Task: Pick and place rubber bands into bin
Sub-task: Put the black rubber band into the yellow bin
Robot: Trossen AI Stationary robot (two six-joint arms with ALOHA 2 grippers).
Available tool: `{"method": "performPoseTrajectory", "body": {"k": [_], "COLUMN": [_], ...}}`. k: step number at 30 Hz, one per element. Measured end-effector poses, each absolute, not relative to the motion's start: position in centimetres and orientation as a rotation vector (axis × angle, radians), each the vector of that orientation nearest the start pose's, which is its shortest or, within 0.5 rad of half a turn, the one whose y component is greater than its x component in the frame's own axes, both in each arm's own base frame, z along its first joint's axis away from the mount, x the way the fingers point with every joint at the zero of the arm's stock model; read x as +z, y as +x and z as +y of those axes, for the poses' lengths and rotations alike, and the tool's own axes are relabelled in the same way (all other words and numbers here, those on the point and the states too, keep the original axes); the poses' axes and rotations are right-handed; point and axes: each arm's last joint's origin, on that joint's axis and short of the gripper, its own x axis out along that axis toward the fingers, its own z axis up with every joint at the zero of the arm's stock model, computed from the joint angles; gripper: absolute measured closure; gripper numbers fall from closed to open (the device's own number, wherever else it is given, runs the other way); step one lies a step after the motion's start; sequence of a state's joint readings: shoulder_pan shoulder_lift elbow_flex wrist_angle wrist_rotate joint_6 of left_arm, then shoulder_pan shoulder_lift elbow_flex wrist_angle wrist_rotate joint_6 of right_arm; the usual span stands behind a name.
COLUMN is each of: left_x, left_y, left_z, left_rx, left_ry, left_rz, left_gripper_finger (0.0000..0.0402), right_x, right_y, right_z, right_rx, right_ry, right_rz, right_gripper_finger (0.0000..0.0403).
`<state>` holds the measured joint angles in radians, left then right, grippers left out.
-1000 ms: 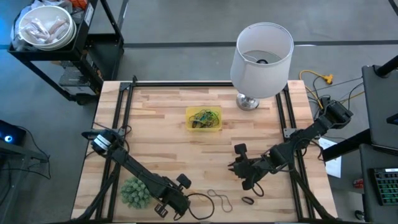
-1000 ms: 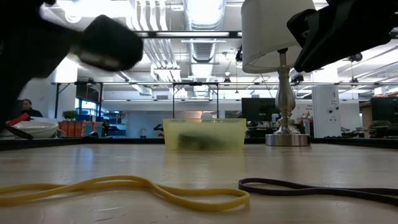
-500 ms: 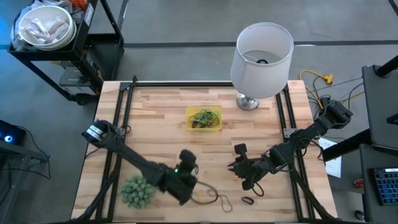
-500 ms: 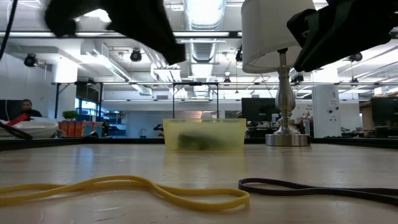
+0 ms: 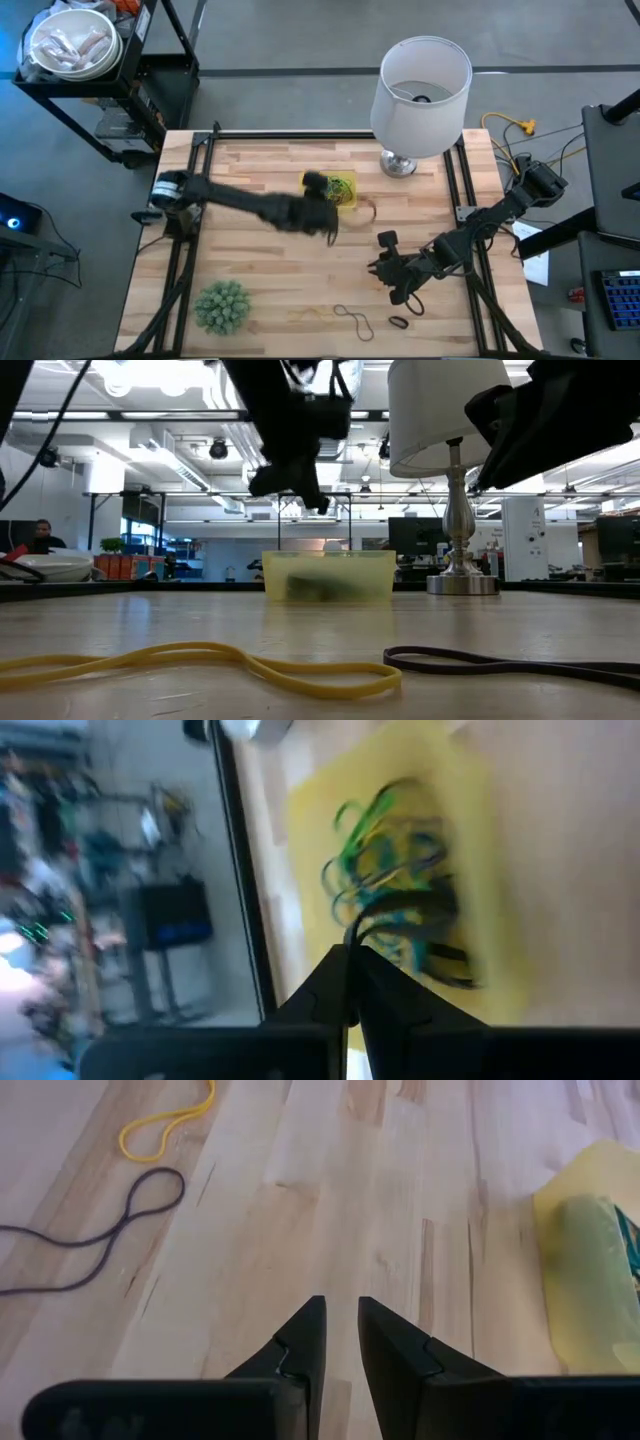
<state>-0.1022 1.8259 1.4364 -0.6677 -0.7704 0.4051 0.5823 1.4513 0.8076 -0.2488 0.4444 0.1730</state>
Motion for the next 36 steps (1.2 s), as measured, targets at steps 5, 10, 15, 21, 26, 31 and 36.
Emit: {"method": "performPoseTrajectory", "body": {"k": [5, 10, 15, 21, 26, 31, 36], "left_x": [24.1, 23.8, 23.3, 22.9, 22.9, 23.0, 25.3], "left_y": [38.1, 37.9, 37.7, 37.7, 37.6, 37.2, 35.3], "left_z": [4.0, 7.9, 9.1, 9.0, 9.0, 8.7, 6.5], "left_rx": [0.334, 0.302, 0.293, 0.264, 0.266, 0.278, 0.271], "left_ry": [0.626, 0.484, 0.418, 0.412, 0.411, 0.4, 0.348], "left_rz": [1.138, 1.101, 1.091, 1.087, 1.09, 1.124, 1.152], "left_gripper_finger": [0.0401, 0.0401, 0.0399, 0.0355, 0.0313, 0.0296, 0.0295], "right_x": [19.0, 19.0, 19.0, 19.0, 19.0, 19.0, 18.8], "right_y": [23.9, 23.9, 23.9, 23.9, 23.9, 23.9, 23.7], "right_z": [14.2, 14.2, 14.2, 14.2, 14.2, 14.2, 14.6], "right_rx": [0.058, 0.058, 0.058, 0.058, 0.058, 0.055, 0.145], "right_ry": [-0.277, -0.276, -0.277, -0.276, -0.276, -0.269, -0.09], "right_rz": [0.792, 0.791, 0.791, 0.791, 0.79, 0.79, 0.859], "right_gripper_finger": [0.0346, 0.0346, 0.0346, 0.0346, 0.0346, 0.0346, 0.0346]}}
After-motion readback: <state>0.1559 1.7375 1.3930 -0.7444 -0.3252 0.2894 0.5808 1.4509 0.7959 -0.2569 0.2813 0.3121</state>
